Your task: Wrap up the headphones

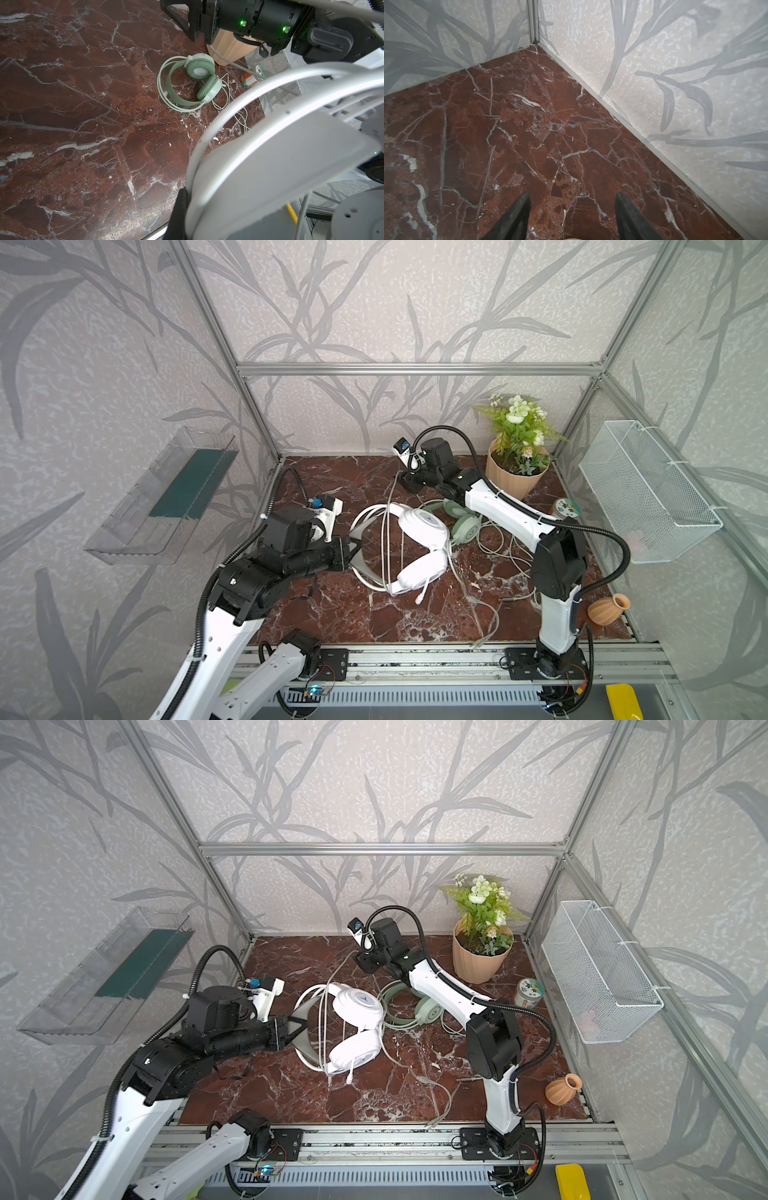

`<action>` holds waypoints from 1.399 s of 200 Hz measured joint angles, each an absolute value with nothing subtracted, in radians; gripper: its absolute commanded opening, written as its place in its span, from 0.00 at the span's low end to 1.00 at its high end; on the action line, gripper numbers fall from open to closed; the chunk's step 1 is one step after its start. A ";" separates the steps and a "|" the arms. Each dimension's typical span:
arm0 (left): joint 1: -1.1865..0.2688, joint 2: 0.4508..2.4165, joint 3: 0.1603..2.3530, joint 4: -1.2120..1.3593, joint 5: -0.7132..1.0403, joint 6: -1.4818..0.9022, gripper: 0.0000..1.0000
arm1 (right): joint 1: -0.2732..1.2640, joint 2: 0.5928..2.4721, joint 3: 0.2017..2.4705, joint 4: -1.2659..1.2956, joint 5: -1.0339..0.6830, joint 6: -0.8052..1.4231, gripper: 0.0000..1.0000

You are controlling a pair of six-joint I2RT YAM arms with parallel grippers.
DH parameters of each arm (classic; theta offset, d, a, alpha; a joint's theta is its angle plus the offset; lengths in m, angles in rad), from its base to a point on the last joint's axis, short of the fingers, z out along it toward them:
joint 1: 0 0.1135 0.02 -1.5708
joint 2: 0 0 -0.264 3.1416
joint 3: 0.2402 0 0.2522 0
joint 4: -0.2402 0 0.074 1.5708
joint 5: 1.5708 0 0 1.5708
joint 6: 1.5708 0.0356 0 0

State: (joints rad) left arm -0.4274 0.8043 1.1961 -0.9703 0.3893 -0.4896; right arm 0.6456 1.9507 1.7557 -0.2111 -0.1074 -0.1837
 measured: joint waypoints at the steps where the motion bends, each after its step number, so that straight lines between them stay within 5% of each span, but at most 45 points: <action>1: -0.427 0.804 1.196 -0.970 0.390 -0.490 0.00 | 0.646 1.948 1.753 -0.210 -0.111 -0.182 0.65; 39: -0.432 0.826 1.196 -0.968 0.407 -0.489 0.00 | 0.641 1.837 1.742 -0.165 -0.310 -0.115 0.53; 107: -0.432 0.847 1.204 -0.971 0.416 -0.471 0.00 | 0.644 1.592 1.676 -0.007 -0.593 0.012 0.56; 151: -0.432 0.847 1.211 -0.971 0.491 -0.470 0.00 | 0.601 1.649 1.740 -0.073 -0.539 0.007 0.27; 180: -0.432 0.847 1.211 -0.971 0.538 -0.471 0.00 | 0.581 1.746 1.790 -0.120 -0.467 -0.005 0.22; 206: -0.432 0.831 1.211 -0.969 0.561 -0.475 0.00 | 0.551 1.825 1.827 -0.152 -0.460 0.003 0.27; 280: -0.431 0.792 1.209 -0.899 0.596 -0.547 0.00 | 0.474 1.974 1.830 -0.138 -0.551 0.101 0.74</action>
State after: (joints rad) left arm -0.4313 0.7921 1.2091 -0.8993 0.5957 -0.5468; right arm 0.4736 1.9743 1.8301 -0.1379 -0.5514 0.1009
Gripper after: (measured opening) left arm 0.069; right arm 0.679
